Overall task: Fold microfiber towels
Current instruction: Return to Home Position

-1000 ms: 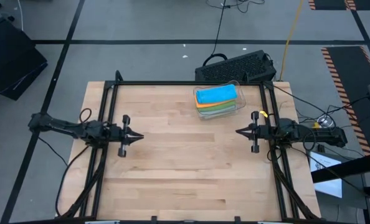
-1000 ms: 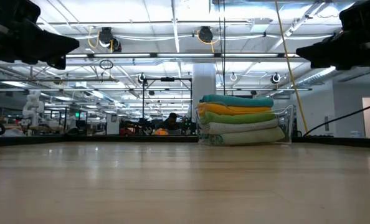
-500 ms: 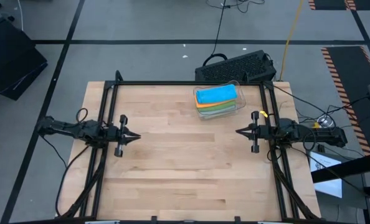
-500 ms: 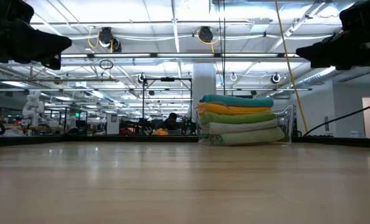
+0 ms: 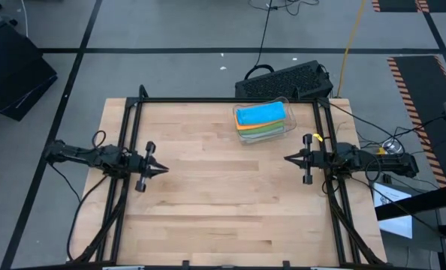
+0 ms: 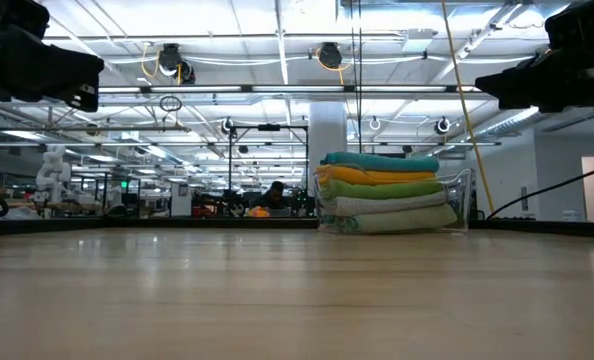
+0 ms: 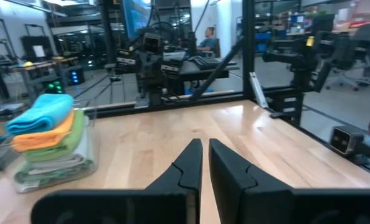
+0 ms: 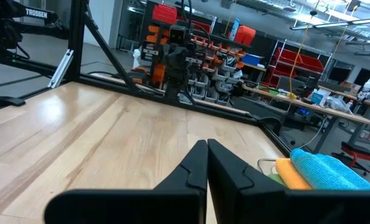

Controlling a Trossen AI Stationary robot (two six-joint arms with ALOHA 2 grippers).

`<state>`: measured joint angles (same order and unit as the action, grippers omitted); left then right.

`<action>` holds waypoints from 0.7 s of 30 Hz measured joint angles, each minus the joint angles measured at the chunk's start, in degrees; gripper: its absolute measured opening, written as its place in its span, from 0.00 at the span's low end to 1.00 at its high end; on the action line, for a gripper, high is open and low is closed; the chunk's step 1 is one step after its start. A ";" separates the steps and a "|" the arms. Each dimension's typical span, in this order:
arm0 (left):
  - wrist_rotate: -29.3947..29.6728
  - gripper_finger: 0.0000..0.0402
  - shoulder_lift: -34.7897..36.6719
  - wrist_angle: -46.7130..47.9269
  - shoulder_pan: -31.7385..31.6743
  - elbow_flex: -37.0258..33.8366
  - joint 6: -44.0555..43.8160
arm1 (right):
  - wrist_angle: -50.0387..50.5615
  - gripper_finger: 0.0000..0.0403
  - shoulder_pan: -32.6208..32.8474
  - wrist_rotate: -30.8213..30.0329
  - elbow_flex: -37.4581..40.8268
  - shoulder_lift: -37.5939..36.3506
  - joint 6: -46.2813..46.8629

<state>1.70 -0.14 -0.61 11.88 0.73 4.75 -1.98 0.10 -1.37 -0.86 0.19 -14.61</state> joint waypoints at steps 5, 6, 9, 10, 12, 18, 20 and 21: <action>-0.64 0.08 0.00 0.14 0.00 0.00 -1.13 | 0.00 0.00 0.00 0.00 0.00 0.00 -0.01; -0.74 0.08 0.00 0.19 0.00 0.00 -1.16 | 0.00 0.00 0.00 0.00 0.00 0.00 0.00; -1.46 0.08 0.00 0.27 0.00 -0.01 -0.03 | 0.00 0.00 0.00 0.00 0.00 0.00 0.00; -1.47 0.08 0.00 0.27 0.00 -0.01 0.66 | 0.00 0.00 0.00 0.00 0.00 0.00 0.00; -0.70 0.08 0.00 0.19 0.00 -0.03 1.84 | 0.00 0.00 0.00 0.00 0.00 0.00 0.00; 2.76 0.06 0.00 -0.77 -1.42 -0.11 2.70 | 0.00 0.00 0.00 -0.01 0.00 0.00 0.03; 1.23 0.03 0.00 -0.41 -2.49 -0.11 2.84 | 0.00 0.00 0.00 0.00 0.00 0.00 0.26; 0.38 0.01 0.00 -0.09 -2.92 -0.11 2.82 | 0.00 0.00 0.00 0.00 0.00 0.00 0.26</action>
<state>2.08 -0.14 -0.70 8.96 0.62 7.57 -1.98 0.10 -1.37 -0.86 0.19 -14.35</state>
